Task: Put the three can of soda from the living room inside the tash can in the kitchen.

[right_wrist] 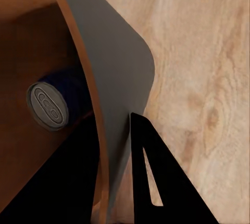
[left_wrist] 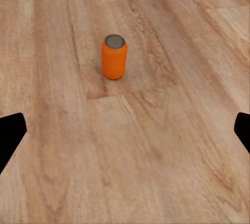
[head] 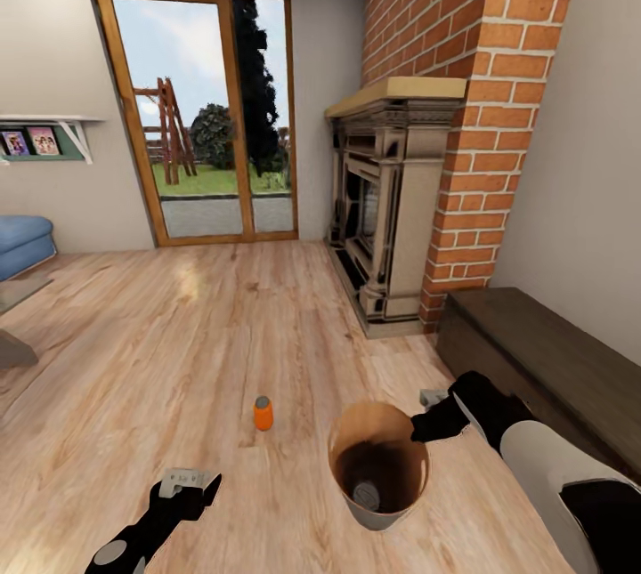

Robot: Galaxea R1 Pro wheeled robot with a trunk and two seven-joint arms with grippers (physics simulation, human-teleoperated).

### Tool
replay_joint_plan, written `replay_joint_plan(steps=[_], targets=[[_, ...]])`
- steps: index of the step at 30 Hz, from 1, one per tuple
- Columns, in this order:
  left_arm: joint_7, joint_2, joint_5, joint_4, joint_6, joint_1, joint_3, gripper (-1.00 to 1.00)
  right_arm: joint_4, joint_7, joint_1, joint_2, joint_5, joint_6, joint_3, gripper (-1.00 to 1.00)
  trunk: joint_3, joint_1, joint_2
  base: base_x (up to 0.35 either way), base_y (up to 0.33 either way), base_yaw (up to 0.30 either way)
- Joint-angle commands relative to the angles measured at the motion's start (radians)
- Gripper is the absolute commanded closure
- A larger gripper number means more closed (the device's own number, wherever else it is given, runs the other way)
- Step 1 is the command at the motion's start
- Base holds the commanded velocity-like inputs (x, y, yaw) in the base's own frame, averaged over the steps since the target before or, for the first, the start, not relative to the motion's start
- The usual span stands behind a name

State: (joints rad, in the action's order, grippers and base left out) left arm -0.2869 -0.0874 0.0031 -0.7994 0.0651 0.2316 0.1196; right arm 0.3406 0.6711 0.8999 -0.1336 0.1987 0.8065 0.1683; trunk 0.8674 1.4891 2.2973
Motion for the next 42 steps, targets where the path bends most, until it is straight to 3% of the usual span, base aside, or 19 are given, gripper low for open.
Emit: replay_joint_plan(steps=[1, 4, 8, 11, 19, 24, 29, 42], targets=[[0.000, 0.000, 0.000, 0.000, 0.000, 0.000, 0.000, -1.00, 0.001, 0.021, 0.001, 0.001, -0.030, 0.008, -0.028, 1.00, 0.000, 0.000, 0.000, 0.144, 0.275, 0.000], [0.000, 0.000, 0.000, 0.000, 0.000, 0.000, 0.000, -1.00, 0.002, 0.095, 0.001, 0.002, -0.030, 0.007, -0.074, 1.00, 0.000, 0.000, 0.000, 0.146, 0.275, 0.000], [0.001, 0.000, 0.003, 0.000, 0.001, 0.000, 0.000, -1.00, 0.002, 0.171, 0.001, -0.005, -0.028, 0.006, -0.090, 1.00, 0.000, 0.000, 0.000, 0.147, 0.275, 0.000], [0.001, 0.000, 0.004, 0.000, 0.001, 0.000, 0.000, -1.00, 0.002, 0.188, 0.001, -0.013, -0.027, 0.004, -0.094, 1.00, 0.000, 0.000, 0.000, 0.148, 0.273, 0.000], [0.001, 0.000, 0.007, -0.005, 0.002, 0.000, 0.000, -1.00, 0.003, 0.189, 0.001, -0.030, -0.024, -0.060, -0.096, 1.00, 0.000, 0.000, 0.000, 0.189, 0.118, 0.000], [0.002, 0.000, 0.006, -0.005, 0.002, 0.000, 0.000, -1.00, 0.003, 0.192, 0.002, -0.086, -0.025, -0.066, -0.098, 1.00, 0.000, 0.000, 0.000, 0.253, 0.011, 0.000], [0.002, 0.000, 0.006, -0.004, 0.002, 0.000, 0.000, -1.00, 0.003, 0.190, 0.002, -0.118, -0.025, -0.066, -0.099, 1.00, 0.000, 0.000, 0.000, 0.304, -0.018, 0.000], [0.002, -0.001, 0.006, -0.002, 0.002, 0.000, 0.000, -1.00, 0.003, 0.190, 0.004, -0.140, -0.025, -0.066, -0.099, 1.00, 0.000, 0.000, 0.000, 0.318, -0.070, 0.000]])
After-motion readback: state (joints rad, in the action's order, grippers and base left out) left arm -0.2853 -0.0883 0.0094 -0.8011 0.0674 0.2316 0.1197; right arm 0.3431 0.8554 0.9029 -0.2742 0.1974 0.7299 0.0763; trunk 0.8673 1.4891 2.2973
